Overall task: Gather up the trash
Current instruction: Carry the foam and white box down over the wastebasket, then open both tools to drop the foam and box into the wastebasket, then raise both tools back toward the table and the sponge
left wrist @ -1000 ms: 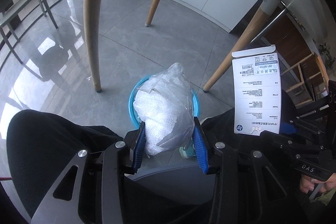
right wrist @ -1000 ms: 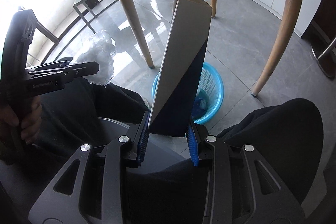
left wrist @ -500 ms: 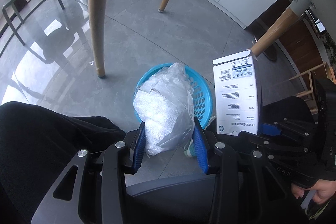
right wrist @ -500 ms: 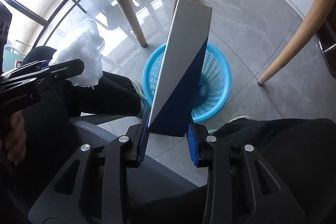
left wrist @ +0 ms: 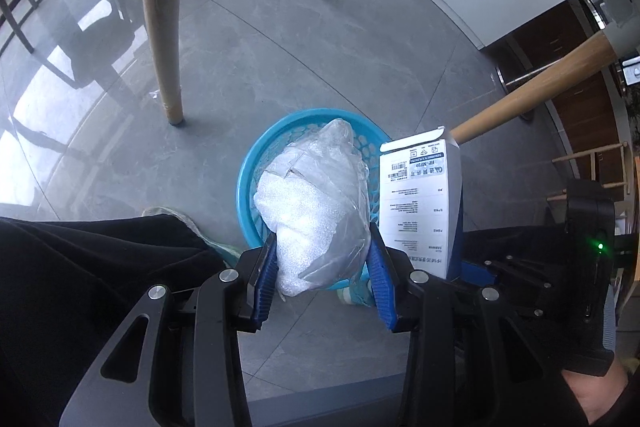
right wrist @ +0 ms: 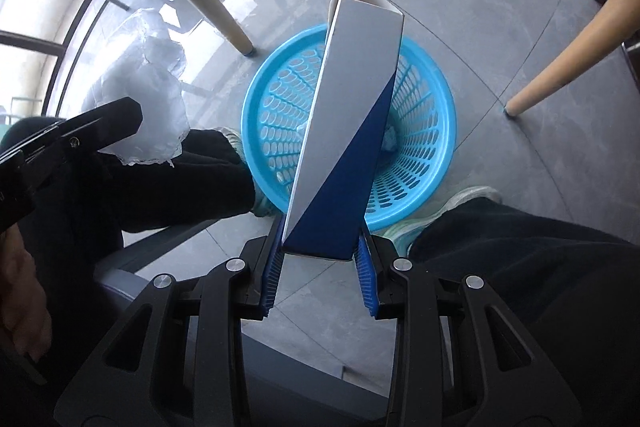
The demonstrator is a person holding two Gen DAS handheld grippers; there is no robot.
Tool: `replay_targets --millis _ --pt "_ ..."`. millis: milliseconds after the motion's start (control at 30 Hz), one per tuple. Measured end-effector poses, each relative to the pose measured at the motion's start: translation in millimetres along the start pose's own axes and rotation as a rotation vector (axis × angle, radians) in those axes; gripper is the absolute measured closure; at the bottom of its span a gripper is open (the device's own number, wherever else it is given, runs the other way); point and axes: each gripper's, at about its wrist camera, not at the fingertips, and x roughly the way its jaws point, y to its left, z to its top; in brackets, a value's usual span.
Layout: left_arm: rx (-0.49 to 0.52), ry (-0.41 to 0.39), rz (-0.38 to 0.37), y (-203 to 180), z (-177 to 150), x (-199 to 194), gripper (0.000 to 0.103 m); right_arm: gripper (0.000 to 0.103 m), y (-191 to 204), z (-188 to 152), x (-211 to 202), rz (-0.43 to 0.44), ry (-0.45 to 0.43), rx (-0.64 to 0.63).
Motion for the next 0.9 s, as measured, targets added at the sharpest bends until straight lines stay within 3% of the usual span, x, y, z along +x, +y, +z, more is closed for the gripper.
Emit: replay_targets --millis 200,400,467,567,700,900 --pt "-0.04 0.078 -0.009 8 14 35 0.063 0.072 -8 11 35 0.005 0.052 0.054" --pt "-0.03 0.102 0.002 8 22 51 0.062 0.072 -20 18 53 -0.003 0.075 0.075" --pt "-0.04 0.101 -0.008 10 24 52 0.059 0.071 -21 19 54 0.005 0.075 0.079" --pt "-0.067 0.074 -0.053 14 29 50 0.045 0.07 -23 20 54 0.024 0.078 0.088" --pt "-0.082 0.044 -0.066 13 32 49 0.044 0.059 -28 21 53 0.035 0.063 0.114" --pt "-0.095 0.031 -0.054 14 32 46 0.044 0.055 -28 19 49 0.025 0.037 0.126"
